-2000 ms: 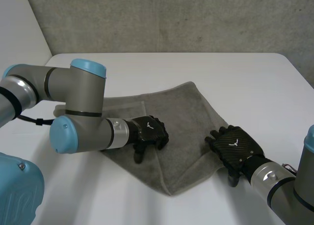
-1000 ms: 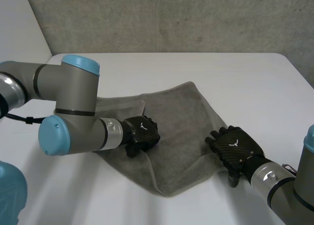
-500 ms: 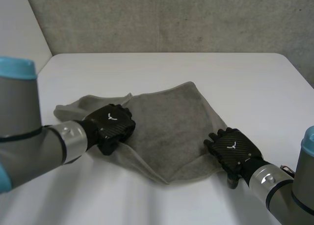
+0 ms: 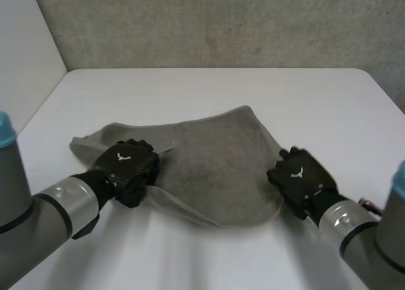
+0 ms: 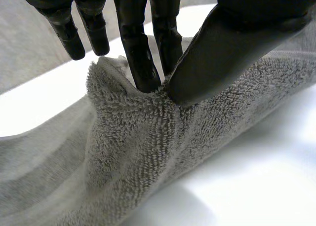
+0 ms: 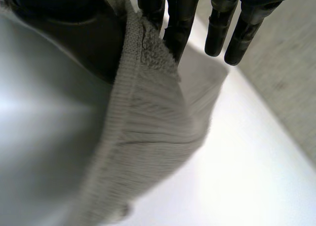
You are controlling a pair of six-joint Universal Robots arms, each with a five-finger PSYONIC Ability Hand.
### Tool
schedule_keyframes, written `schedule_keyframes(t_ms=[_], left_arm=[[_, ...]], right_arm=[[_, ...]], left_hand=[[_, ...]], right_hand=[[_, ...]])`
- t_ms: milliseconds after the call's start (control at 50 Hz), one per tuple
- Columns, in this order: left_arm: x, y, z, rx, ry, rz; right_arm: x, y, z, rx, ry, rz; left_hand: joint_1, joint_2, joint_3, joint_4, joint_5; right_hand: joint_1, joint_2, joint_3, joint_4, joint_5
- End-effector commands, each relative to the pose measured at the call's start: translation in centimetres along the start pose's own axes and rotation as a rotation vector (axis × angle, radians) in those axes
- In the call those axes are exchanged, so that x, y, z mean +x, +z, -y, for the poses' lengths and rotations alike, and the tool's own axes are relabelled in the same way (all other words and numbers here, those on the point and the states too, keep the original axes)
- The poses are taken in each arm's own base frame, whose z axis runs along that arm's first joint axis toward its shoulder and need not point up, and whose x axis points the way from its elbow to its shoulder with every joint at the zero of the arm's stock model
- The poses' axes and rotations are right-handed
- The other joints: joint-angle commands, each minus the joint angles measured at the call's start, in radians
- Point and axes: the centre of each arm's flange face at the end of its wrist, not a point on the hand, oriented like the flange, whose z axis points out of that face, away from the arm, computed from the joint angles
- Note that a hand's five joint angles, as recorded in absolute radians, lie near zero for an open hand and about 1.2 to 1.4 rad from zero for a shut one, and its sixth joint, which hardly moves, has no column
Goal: Fold the towel.
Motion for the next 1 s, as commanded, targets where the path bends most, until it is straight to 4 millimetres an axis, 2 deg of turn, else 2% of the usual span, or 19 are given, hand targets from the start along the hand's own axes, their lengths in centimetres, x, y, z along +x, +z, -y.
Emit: schedule_keyframes(t_ms=[20, 200, 320, 380, 540, 580, 600, 640, 660, 680, 700, 720, 760, 780, 820, 880, 900, 940, 1000], left_arm=[[-1.3, -2.4, 2.4, 0.117, -0.072, 0.078], [-2.5, -6.6, 7.1, 0.340, -0.179, 0.144], [-2.8, -7.0, 7.9, 0.381, -0.166, 0.157], [-3.5, -6.2, 8.0, 0.370, -0.167, 0.172], [-7.1, -0.1, 7.8, 0.335, -0.190, 0.239], [-8.9, 3.0, 8.8, 0.389, -0.176, 0.290], [-8.9, 3.0, 8.8, 0.390, -0.176, 0.290], [-11.2, 6.1, 10.8, 0.482, -0.147, 0.350], [-11.3, 6.1, 10.8, 0.483, -0.146, 0.350], [-12.3, 7.2, 12.3, 0.543, -0.128, 0.379], [-12.9, 7.4, 14.2, 0.613, -0.108, 0.401], [-12.9, 7.4, 14.3, 0.613, -0.107, 0.401], [-12.5, 6.4, 18.9, 0.796, -0.042, 0.420], [-12.5, 6.4, 18.9, 0.797, -0.041, 0.421], [-12.6, 5.6, 20.7, 0.902, -0.013, 0.431], [-11.5, 1.0, 24.3, 1.116, 0.060, 0.436], [-11.5, 1.0, 24.3, 1.117, 0.060, 0.436], [-11.3, -0.1, 24.3, 1.128, 0.074, 0.422], [-10.8, 0.7, 22.6, 1.064, 0.084, 0.373]], right_arm=[[2.1, -3.5, 4.2, 0.092, -0.075, -0.011], [4.7, -6.2, 7.8, 0.074, -0.026, 0.093], [6.7, -5.7, 10.0, 0.121, -0.047, 0.084], [6.9, -4.6, 10.1, 0.116, -0.053, 0.088], [8.1, 0.7, 10.9, 0.139, -0.122, 0.092], [8.4, 3.6, 12.0, 0.206, -0.234, 0.018], [8.4, 3.6, 12.0, 0.206, -0.234, 0.018], [10.1, 6.8, 13.7, 0.304, -0.369, -0.173], [10.1, 6.8, 13.7, 0.304, -0.369, -0.174], [11.5, 7.7, 15.4, 0.390, -0.430, -0.295], [13.1, 7.9, 17.7, 0.496, -0.480, -0.416], [13.1, 7.9, 17.7, 0.497, -0.481, -0.417], [16.2, 5.8, 22.8, 0.724, -0.529, -0.620], [16.2, 5.8, 22.9, 0.725, -0.530, -0.620], [17.5, 3.2, 25.4, 0.850, -0.489, -0.662], [17.4, 2.9, 24.2, 0.837, -0.366, -0.530], [17.4, 2.9, 24.2, 0.837, -0.365, -0.529], [16.0, 4.2, 20.5, 0.719, -0.277, -0.345], [15.1, 4.8, 18.4, 0.640, -0.243, -0.266]], left_hand=[[0.163, 0.112, -0.048, -0.054, 0.092], [0.163, 0.112, -0.048, -0.054, 0.092], [0.163, 0.112, -0.048, -0.054, 0.092], [0.163, 0.112, -0.048, -0.054, 0.092], [0.163, 0.112, -0.048, -0.054, 0.092], [0.163, 0.112, -0.048, -0.054, 0.092], [0.163, 0.112, -0.048, -0.054, 0.092], [0.163, 0.112, -0.048, -0.054, 0.092], [0.163, 0.112, -0.048, -0.054, 0.092], [0.163, 0.112, -0.048, -0.054, 0.092], [0.163, 0.112, -0.048, -0.054, 0.092], [0.163, 0.112, -0.048, -0.054, 0.092], [0.163, 0.112, -0.048, -0.054, 0.092], [0.163, 0.112, -0.048, -0.054, 0.092], [0.163, 0.112, -0.048, -0.054, 0.092], [0.163, 0.112, -0.048, -0.054, 0.092], [0.163, 0.112, -0.048, -0.054, 0.092], [0.163, 0.112, -0.048, -0.054, 0.092], [0.163, 0.112, -0.048, -0.054, 0.092]], right_hand=[[0.089, 0.106, -0.046, -0.076, 0.068], [0.089, 0.106, -0.046, -0.076, 0.068], [0.089, 0.106, -0.046, -0.076, 0.068], [0.089, 0.106, -0.046, -0.076, 0.068], [0.089, 0.106, -0.046, -0.076, 0.068], [0.089, 0.106, -0.046, -0.076, 0.068], [0.089, 0.106, -0.046, -0.076, 0.068], [0.089, 0.106, -0.046, -0.076, 0.068], [0.089, 0.106, -0.046, -0.076, 0.068], [0.089, 0.106, -0.046, -0.076, 0.068], [0.089, 0.106, -0.046, -0.076, 0.068], [0.089, 0.106, -0.046, -0.076, 0.068], [0.089, 0.106, -0.046, -0.076, 0.068], [0.089, 0.106, -0.046, -0.076, 0.068], [0.089, 0.106, -0.046, -0.076, 0.068], [0.089, 0.106, -0.046, -0.076, 0.068], [0.089, 0.106, -0.046, -0.076, 0.068], [0.089, 0.106, -0.046, -0.076, 0.068], [0.089, 0.106, -0.046, -0.076, 0.068]])
